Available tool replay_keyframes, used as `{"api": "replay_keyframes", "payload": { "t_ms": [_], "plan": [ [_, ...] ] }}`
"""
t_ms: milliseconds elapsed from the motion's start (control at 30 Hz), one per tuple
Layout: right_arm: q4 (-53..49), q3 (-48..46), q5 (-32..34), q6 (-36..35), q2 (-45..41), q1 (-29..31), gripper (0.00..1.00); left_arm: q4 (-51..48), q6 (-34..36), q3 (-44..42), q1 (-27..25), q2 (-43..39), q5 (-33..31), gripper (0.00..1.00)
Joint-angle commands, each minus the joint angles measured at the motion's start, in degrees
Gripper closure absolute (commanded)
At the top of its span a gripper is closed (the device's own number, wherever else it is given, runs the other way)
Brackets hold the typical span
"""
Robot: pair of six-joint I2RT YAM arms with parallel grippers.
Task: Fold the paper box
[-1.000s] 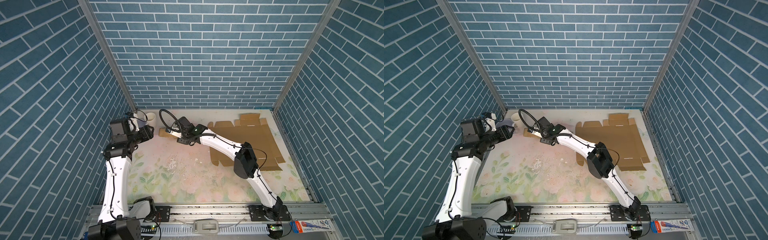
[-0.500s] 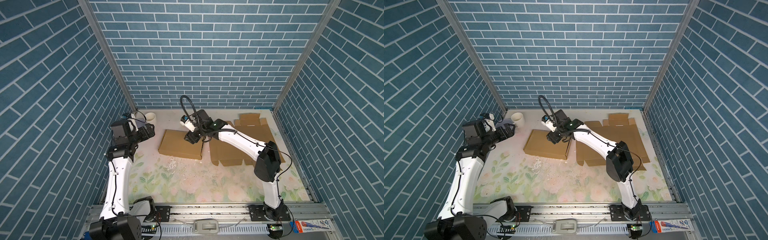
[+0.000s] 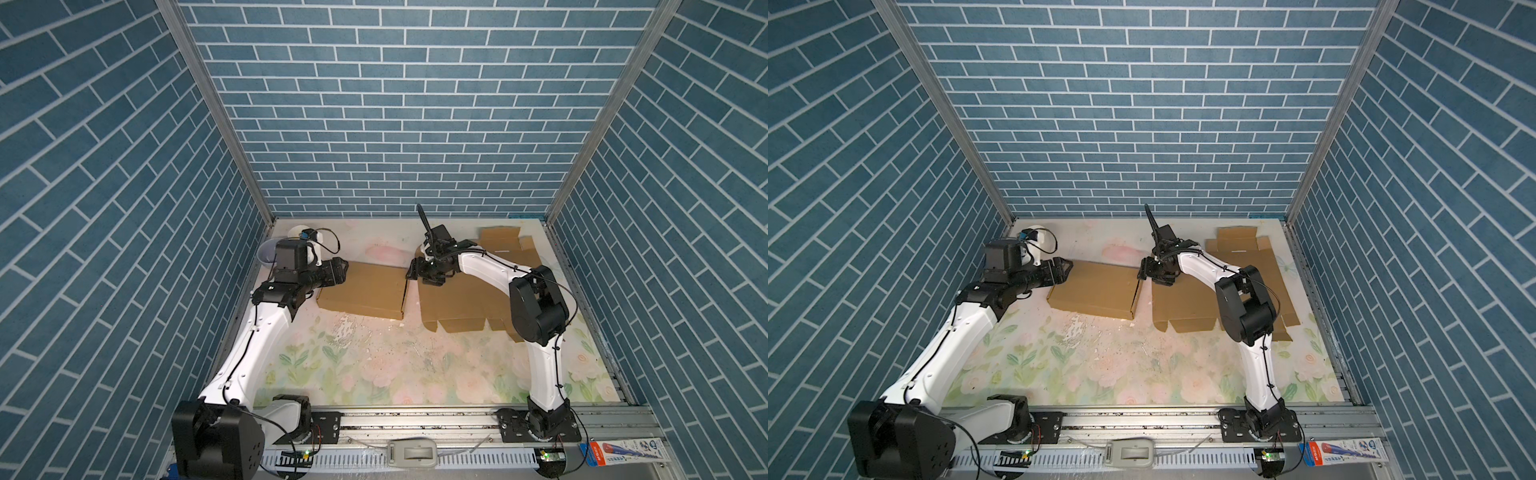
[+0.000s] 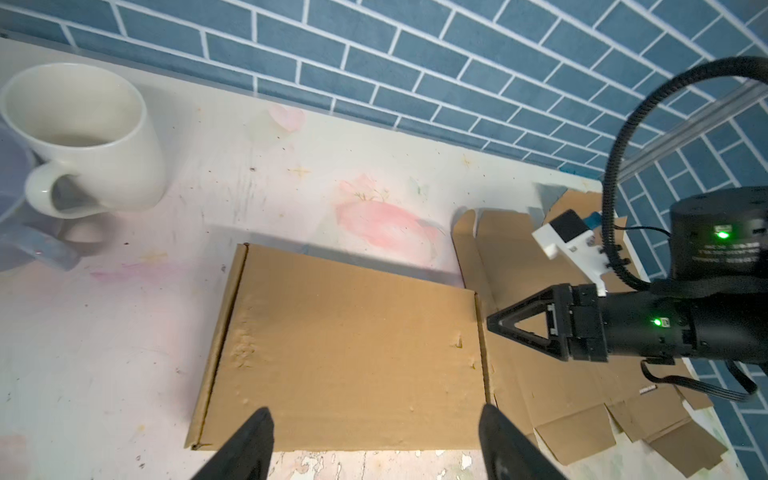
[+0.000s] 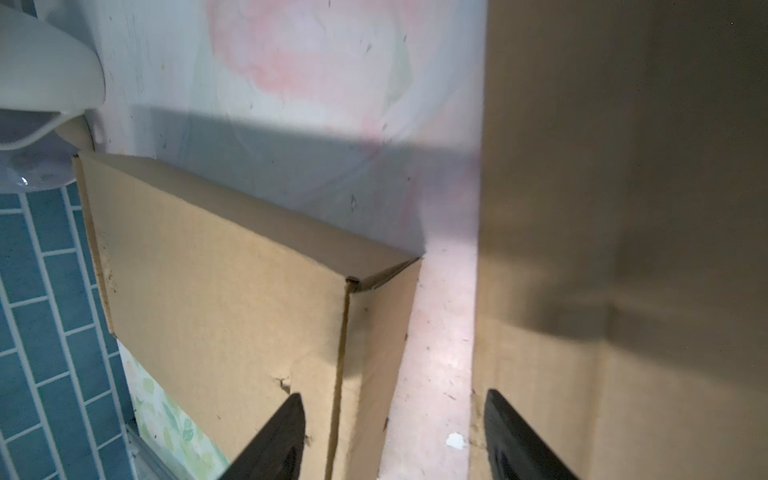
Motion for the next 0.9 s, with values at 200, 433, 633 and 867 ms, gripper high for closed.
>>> {"api": "replay_keyframes", "payload": {
  "t_ms": [200,433,633,867],
  "plan": [
    [0.0,10.8,-5.2,6.3,9.3,4.1,0.41,1.6,2.5,1.0,-4.5,3.1,-2.5,0.24],
    [-0.8,18.2,-8.0,7.9,13.2,5.1,0.42,0.2,2.6,2.4,-7.2,4.8,-2.8,0.28],
    [-1.5,12.5,-10.8,3.6,6.5,1.8,0.38,-1.1,2.5,5.5,-11.7,8.1,-4.4,0.31],
    [-0.5,-6.2,-6.7,-3.6,-12.3,-9.0,0.35,-0.3,-1.2,11.7,-21.9,18.3,-7.9,0.32]
  ]
}}
